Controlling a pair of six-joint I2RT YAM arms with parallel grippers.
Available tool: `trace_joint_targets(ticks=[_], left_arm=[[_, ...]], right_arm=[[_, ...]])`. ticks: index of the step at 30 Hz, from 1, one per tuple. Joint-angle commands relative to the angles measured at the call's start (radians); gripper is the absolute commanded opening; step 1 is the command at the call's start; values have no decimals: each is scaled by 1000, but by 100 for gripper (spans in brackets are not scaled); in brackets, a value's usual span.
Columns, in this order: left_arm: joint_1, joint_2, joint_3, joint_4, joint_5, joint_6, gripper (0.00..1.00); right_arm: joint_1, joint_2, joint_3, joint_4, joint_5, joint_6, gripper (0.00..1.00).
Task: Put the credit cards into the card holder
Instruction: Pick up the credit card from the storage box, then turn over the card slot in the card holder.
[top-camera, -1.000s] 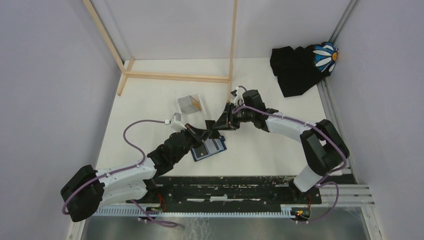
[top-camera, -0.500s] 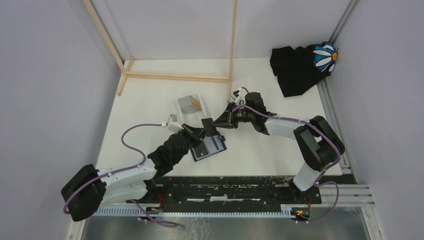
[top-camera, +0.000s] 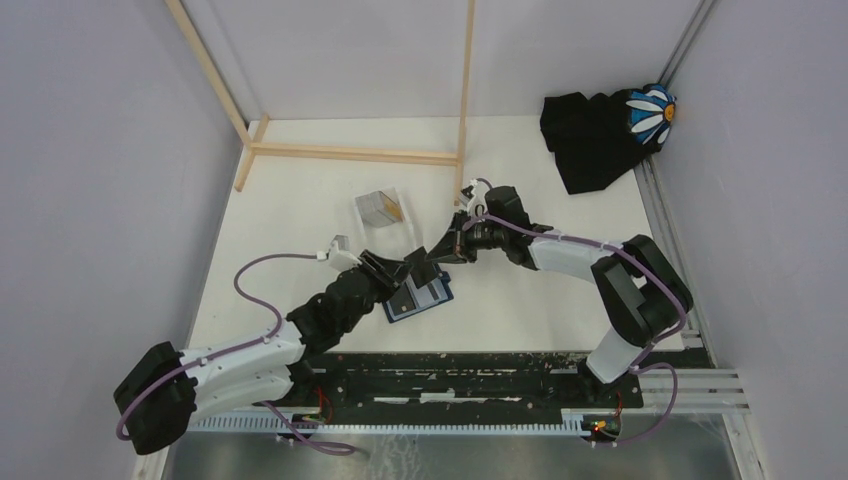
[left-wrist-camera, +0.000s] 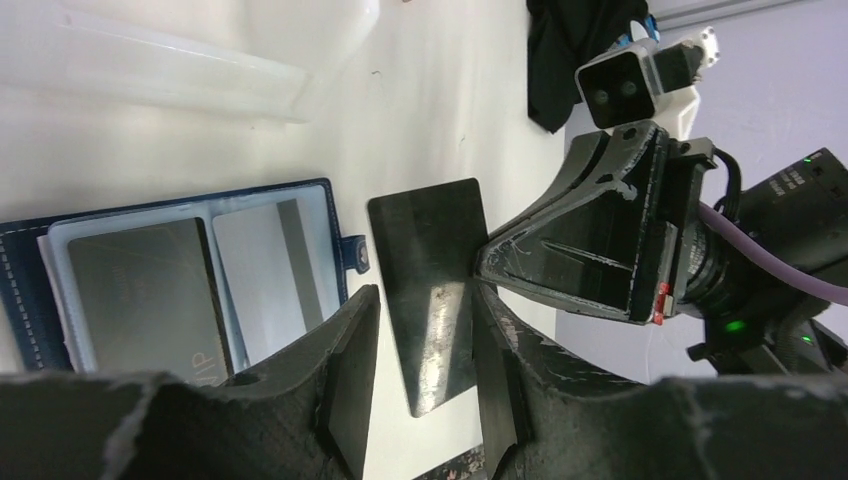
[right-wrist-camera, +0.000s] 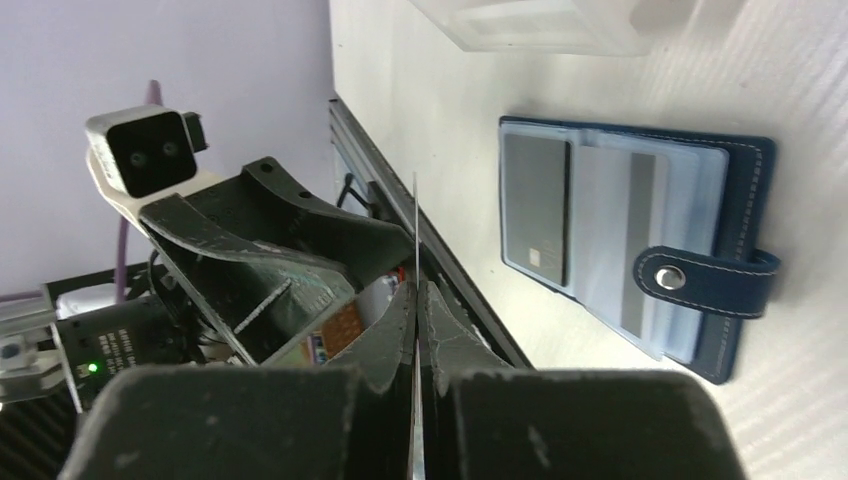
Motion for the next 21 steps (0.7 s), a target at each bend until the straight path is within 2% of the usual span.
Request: trace_joint_targets(ticks=[1,9,14,21], left_arm=[[-5,-26,-6,-49,-53,-36,47],[-6,-17,15,-150,-73,-35,50],[-18,40,53,-221,-85,-35,36],[-34,118,86,-264,-87,-37,16]], right_arm=[[3,-67,74,-152,44,-145,1],[12,-94,160,-443,167,-344,1],[67,-74,247,-618,292,-473,1],[154,-20,349,-753,448,-567,1]])
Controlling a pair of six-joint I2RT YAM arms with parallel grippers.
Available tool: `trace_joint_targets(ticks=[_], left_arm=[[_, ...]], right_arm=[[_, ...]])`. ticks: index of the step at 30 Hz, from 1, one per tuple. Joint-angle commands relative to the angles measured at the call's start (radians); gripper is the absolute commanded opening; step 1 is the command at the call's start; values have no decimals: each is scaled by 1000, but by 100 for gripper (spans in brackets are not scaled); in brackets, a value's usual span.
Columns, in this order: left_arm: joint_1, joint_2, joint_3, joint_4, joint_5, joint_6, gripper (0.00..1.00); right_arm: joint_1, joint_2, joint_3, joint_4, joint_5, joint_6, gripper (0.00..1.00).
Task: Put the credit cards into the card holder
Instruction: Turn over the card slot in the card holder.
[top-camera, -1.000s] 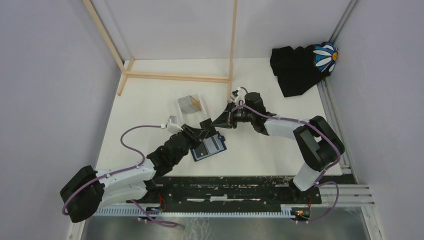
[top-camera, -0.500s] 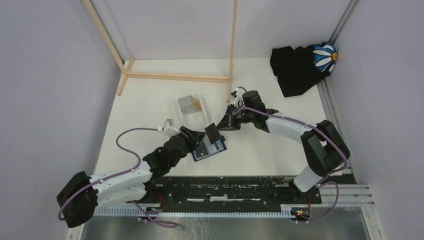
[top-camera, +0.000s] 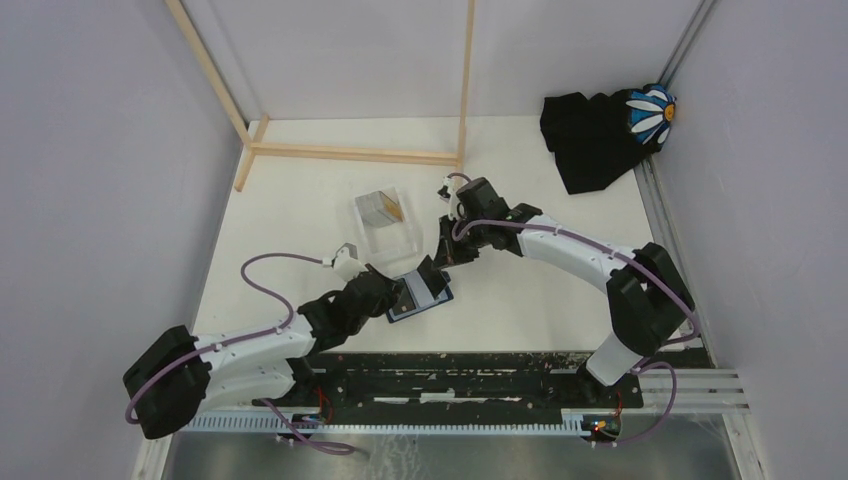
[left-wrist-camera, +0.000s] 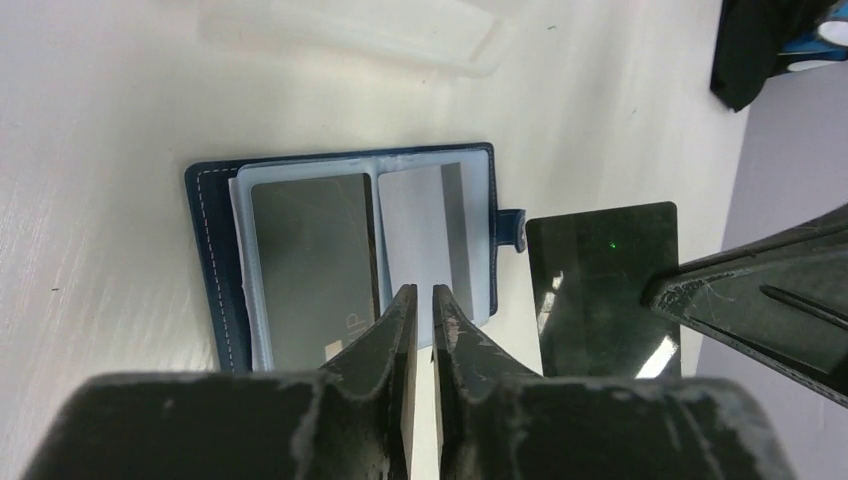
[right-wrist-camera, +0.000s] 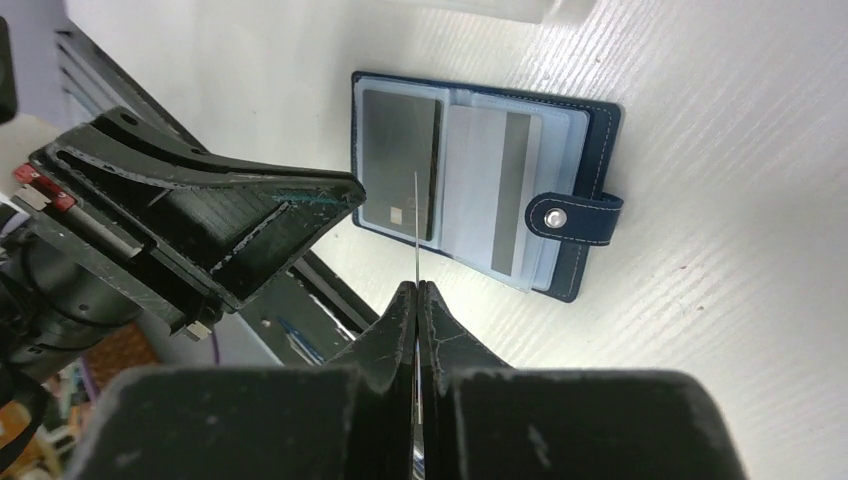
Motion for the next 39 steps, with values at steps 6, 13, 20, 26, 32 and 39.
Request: trace_joint_targets(ticks=[6,13,20,26,32,39], left_arm=[[-19,75,66,-58,-35,-31,5],[-22,108,73,-84,-28,-47,3],[-24,135,77,-106,-21,-70,3],[-25,165,87,-117,-7,-78,3],[-28,174,89,-117,-5,-84,3],[-30,179,87,-118,-5,-91,3]], right_arm=[[82,86,121,-152,209,-142,1],[102,118,131,-165,307,-178,1],[102,111,132,-178,395,-205,1],[102,105,122,-165,418,-202,1],[102,115,115,-143,391,-184,1],[95,125,104,-115,329,-151,1]])
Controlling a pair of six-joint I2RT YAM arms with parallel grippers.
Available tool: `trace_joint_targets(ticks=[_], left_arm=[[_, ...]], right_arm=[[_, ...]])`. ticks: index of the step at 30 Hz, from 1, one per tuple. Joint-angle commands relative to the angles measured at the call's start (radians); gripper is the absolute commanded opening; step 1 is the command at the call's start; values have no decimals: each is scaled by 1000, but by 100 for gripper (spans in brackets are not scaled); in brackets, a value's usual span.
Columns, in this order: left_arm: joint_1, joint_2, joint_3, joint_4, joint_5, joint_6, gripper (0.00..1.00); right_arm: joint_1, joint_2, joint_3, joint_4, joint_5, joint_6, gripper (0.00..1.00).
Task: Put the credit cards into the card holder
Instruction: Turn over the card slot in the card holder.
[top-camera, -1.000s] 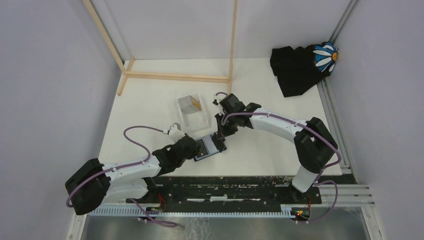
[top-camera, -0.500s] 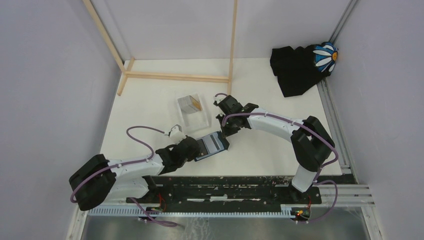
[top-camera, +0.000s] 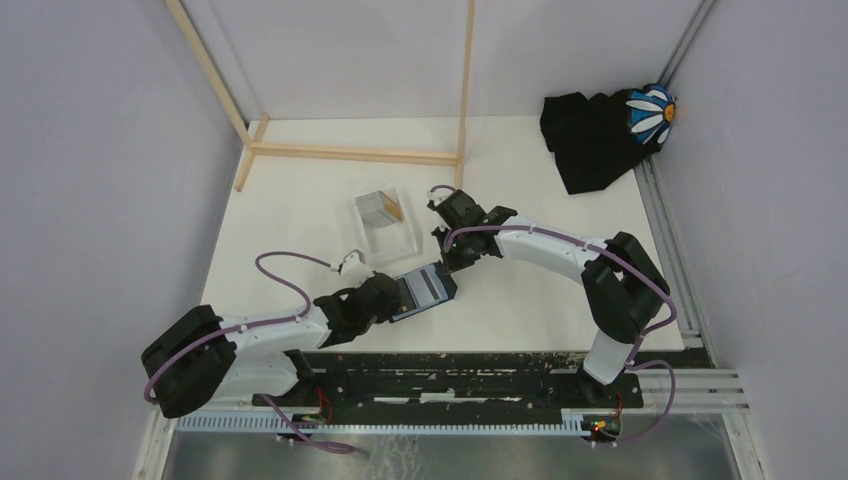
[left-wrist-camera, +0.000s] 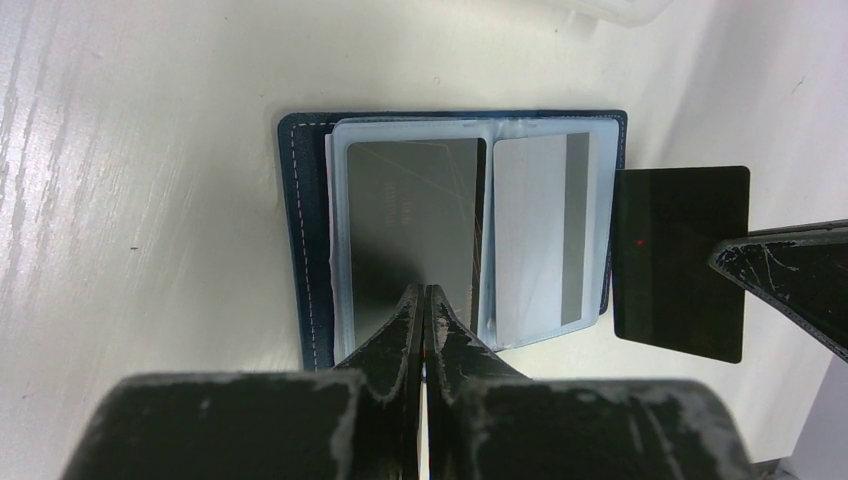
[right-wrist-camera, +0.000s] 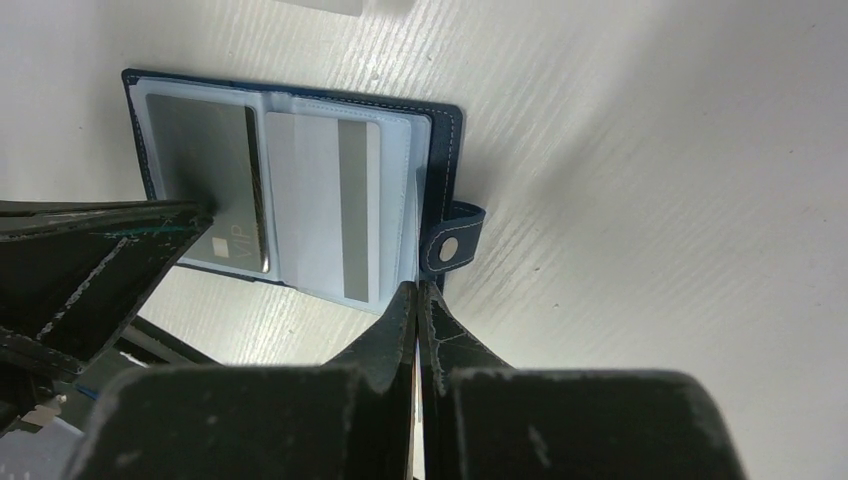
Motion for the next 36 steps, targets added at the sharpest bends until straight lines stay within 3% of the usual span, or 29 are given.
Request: trace_joint_targets(ticks=[1,13,36], left_arm=[[-9,8,31,4,-13,-47,3],[-13,14,32,-1,-12,-50,3],[-16,5,46,-29,-24,-52,3]], right_arm=[[-7,1,3,47,-42,30,1],[-49,-20,-56,117,-145,99,1],[-46,-73,-33,149,-201,152,1]])
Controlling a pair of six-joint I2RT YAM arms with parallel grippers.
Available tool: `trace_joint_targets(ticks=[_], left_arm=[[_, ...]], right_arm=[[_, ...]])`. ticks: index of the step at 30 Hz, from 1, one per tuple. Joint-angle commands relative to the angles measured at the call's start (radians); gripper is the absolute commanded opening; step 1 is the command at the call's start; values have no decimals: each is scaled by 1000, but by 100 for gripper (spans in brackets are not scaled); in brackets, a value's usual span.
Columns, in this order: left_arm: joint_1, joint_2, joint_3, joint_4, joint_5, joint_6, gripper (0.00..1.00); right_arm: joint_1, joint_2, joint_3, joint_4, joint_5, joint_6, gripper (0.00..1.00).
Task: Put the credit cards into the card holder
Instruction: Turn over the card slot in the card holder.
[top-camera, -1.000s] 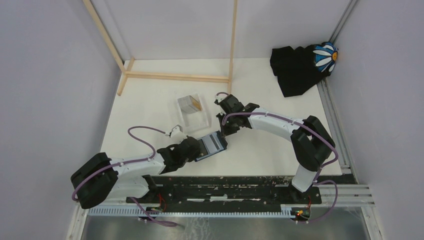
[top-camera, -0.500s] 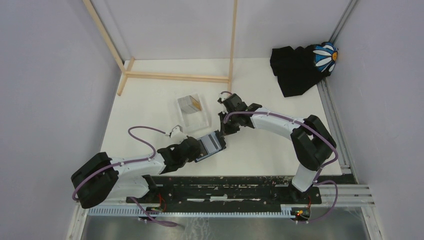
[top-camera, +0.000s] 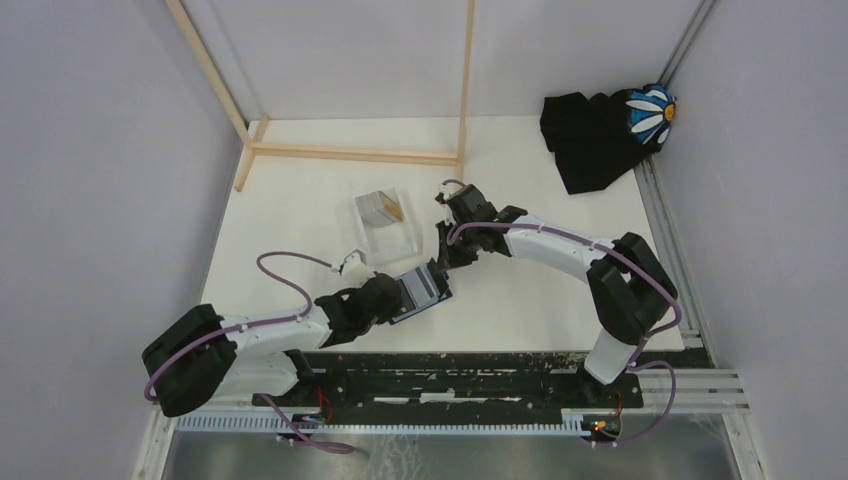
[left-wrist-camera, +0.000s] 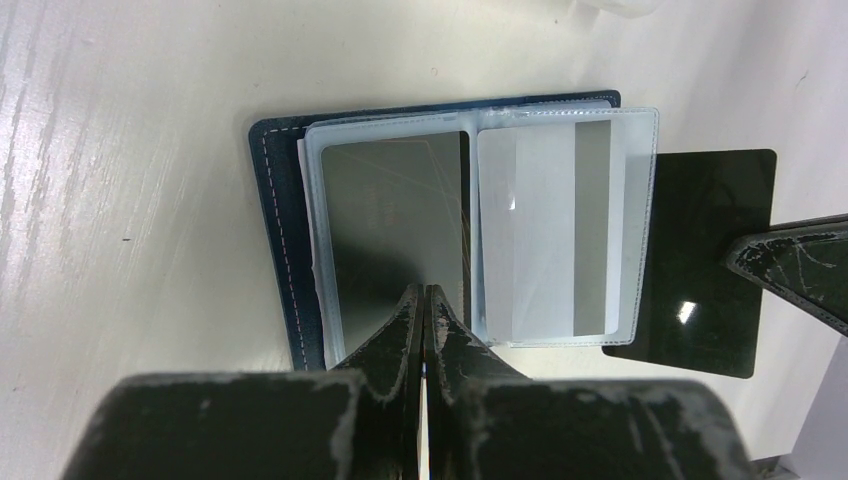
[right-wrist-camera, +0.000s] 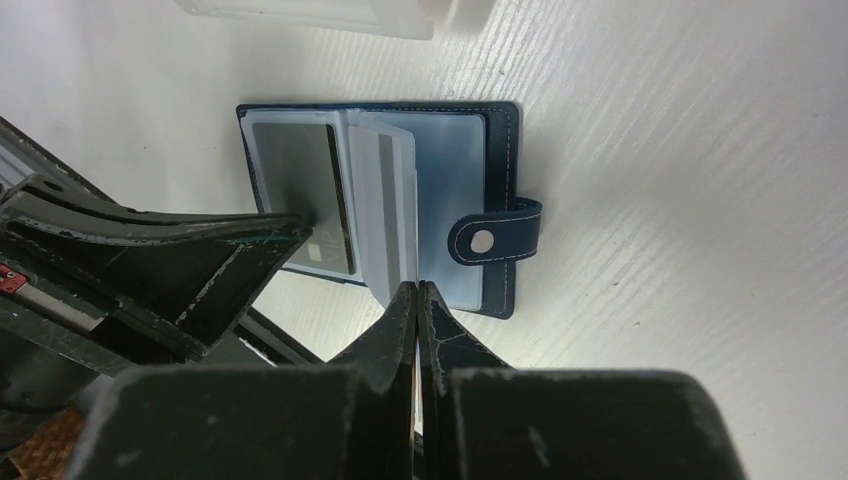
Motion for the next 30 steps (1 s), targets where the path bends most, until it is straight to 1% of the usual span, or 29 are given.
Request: trace_joint_targets(ticks=[1,18,30], left_arm=[[-7,1,44,-24,-24,-38,3],[-26,-4,82,-85,-58,-58,3],[-42,-117,82,-230,-109,-111,3]], right_arm=[[6,-50,26,30,-18,11,1],[60,-24,53,55,-35,24,1],[105,12,76,65,-33,28,1]])
